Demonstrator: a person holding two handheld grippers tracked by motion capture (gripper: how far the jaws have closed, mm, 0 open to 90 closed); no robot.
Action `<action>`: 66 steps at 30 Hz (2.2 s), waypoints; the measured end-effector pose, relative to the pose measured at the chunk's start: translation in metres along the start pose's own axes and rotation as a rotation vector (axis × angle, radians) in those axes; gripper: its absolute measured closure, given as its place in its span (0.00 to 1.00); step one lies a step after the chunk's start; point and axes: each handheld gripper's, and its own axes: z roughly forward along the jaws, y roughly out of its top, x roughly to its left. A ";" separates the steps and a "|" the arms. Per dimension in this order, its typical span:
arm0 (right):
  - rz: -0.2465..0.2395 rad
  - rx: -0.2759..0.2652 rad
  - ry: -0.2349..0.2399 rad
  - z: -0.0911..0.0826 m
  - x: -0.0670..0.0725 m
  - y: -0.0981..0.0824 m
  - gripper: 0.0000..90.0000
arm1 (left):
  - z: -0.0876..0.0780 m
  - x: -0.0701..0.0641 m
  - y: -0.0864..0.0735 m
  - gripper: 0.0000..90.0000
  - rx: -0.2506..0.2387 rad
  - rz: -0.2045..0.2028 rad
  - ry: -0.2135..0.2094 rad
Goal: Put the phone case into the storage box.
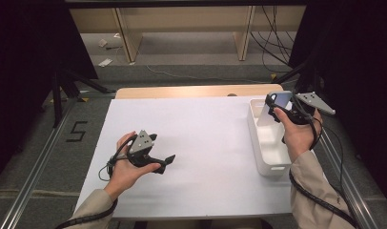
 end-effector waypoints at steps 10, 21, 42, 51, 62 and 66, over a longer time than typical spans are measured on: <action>-0.008 0.004 -0.006 0.001 -0.002 -0.001 0.20 | 0.000 0.000 0.000 0.01 0.000 0.001 0.000; -0.017 0.009 -0.007 0.003 -0.004 0.001 0.20 | 0.000 0.001 0.000 0.01 0.000 0.001 0.002; -0.020 0.028 -0.015 0.008 -0.006 0.000 0.20 | 0.000 0.000 0.001 0.01 -0.002 0.005 0.001; -0.023 0.038 -0.014 0.013 -0.005 -0.001 0.20 | -0.001 0.000 0.001 0.01 -0.003 0.006 0.000; -0.026 0.052 -0.017 0.019 -0.004 -0.003 0.20 | -0.001 0.000 0.001 0.01 -0.004 0.005 0.001; -0.026 0.053 -0.017 0.021 -0.004 -0.002 0.20 | -0.001 0.000 0.001 0.02 -0.004 0.006 0.000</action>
